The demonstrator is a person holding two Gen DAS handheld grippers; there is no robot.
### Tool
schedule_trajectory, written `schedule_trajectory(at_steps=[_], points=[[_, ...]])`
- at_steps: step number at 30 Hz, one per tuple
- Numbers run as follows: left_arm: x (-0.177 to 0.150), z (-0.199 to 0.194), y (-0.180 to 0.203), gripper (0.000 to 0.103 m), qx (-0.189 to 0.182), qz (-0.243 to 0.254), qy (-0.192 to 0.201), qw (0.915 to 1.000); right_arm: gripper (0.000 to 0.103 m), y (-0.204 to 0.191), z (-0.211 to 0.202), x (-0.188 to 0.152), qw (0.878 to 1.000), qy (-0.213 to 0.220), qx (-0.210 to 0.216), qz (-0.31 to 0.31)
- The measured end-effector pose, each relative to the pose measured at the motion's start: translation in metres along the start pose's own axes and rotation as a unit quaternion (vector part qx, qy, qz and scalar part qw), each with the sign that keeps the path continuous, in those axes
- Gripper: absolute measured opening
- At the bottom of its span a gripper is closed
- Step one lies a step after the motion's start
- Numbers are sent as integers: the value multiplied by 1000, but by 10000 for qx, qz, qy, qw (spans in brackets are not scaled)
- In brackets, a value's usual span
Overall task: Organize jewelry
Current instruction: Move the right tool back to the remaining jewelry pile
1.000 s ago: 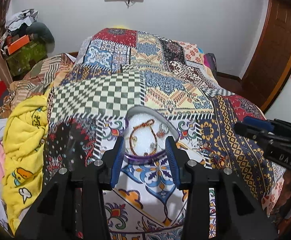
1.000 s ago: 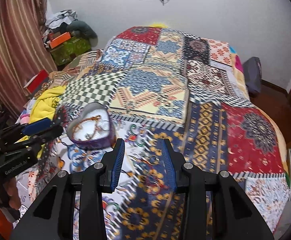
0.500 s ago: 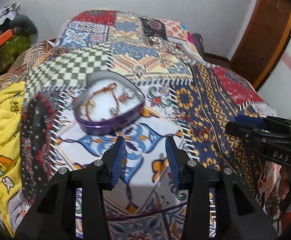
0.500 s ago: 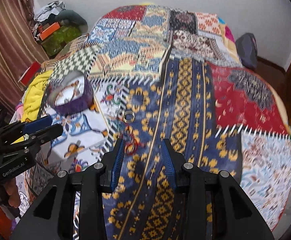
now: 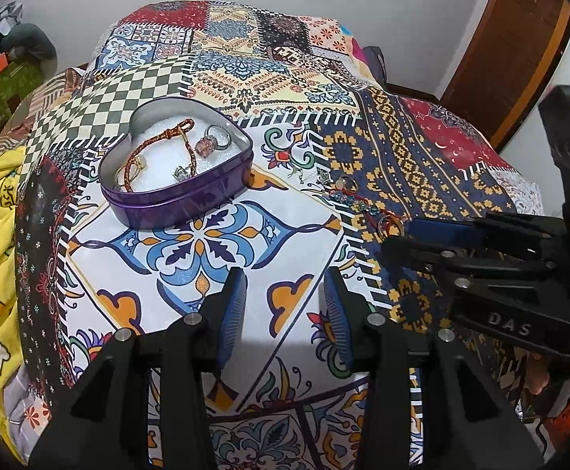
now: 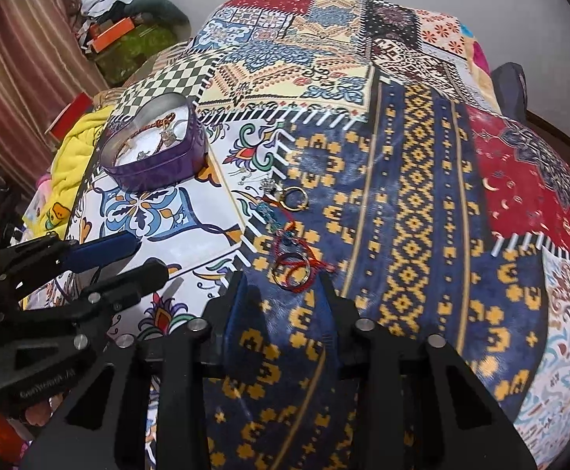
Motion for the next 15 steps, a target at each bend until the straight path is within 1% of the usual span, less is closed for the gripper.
schedule_trajectory(at_steps=[3,4,7,11,15], points=[[1,0,0,41,-22,-4,2,10000,20,1,3,0,10000,-22,-37,20],[1,0,0,41,-31,-4,5,10000,15,1,4,0,10000,-22,-39,29],[2,2,0,41,-44,-9,4,10000,15,3,1,-1,10000,26,0,83],[2,4,3,41,-14,70,-38,10000,9,2,-5,-2,9999,114,19,67],[3,6,7,41,-53,83,-43,9999,8,5,-14,-2,9997,212,-5,91]])
Point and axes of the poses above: each gripper's, at about its wrist camera, not at the fingertips, and z roughly the way its jaws point, y to its right, x to its top, the point moved 6 cm from there along z, roughly the way its jaws point, and after that the axes turned 9 degrees about -z, right-handed, at the moved point
